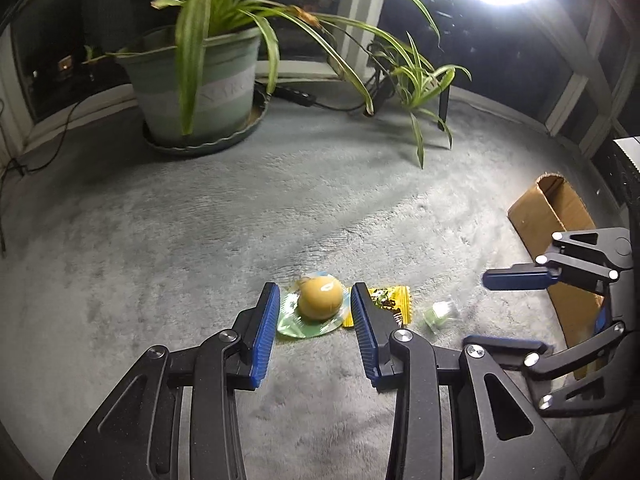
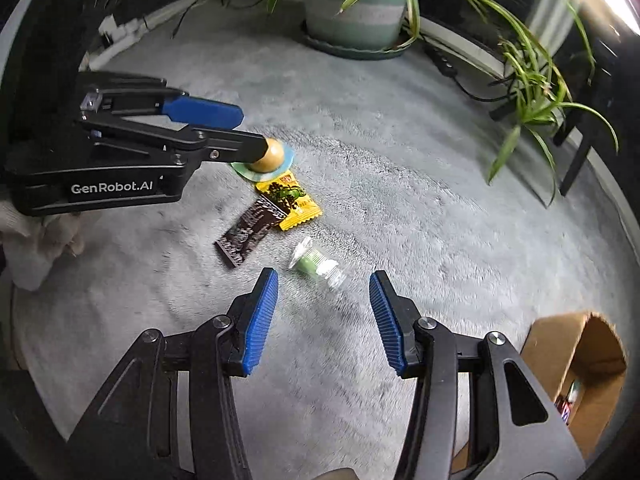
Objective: Organize snacks
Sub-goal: 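Move both open tools back to the round treat and clear packet, then grasp the clear green packet with the right tool while the left tool grasps the round treat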
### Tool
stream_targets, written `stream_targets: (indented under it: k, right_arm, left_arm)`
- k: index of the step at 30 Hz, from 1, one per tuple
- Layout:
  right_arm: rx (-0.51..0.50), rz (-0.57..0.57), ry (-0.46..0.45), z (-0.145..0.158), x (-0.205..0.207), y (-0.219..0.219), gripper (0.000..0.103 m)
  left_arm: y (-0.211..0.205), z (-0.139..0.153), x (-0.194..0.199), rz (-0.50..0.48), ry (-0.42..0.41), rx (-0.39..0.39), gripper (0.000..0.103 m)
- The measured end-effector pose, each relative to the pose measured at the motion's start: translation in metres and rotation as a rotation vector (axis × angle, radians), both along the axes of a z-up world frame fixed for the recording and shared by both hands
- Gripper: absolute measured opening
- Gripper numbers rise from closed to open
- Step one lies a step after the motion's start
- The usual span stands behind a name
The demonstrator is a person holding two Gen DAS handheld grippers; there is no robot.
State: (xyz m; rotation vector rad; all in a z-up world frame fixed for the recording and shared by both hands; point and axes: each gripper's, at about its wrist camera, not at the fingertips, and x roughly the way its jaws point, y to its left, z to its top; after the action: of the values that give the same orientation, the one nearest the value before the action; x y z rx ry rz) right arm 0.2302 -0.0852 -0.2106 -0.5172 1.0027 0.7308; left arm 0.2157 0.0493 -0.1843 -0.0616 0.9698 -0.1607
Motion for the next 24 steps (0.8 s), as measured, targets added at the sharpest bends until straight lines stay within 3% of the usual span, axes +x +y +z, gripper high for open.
stream_targets:
  k: [12, 24]
  right_arm:
    - [-0.032, 0.035, 0.033, -0.018, 0.011, 0.014, 0.050]
    - [-0.004, 0.022, 0.069, -0.017, 0.013, 0.011, 0.032]
  left_arm:
    - [-0.006, -0.023, 0.013, -0.012, 0.032, 0.017, 0.032]
    - [-0.005, -0.026, 0.014, -0.007, 0.025, 0.023, 0.025]
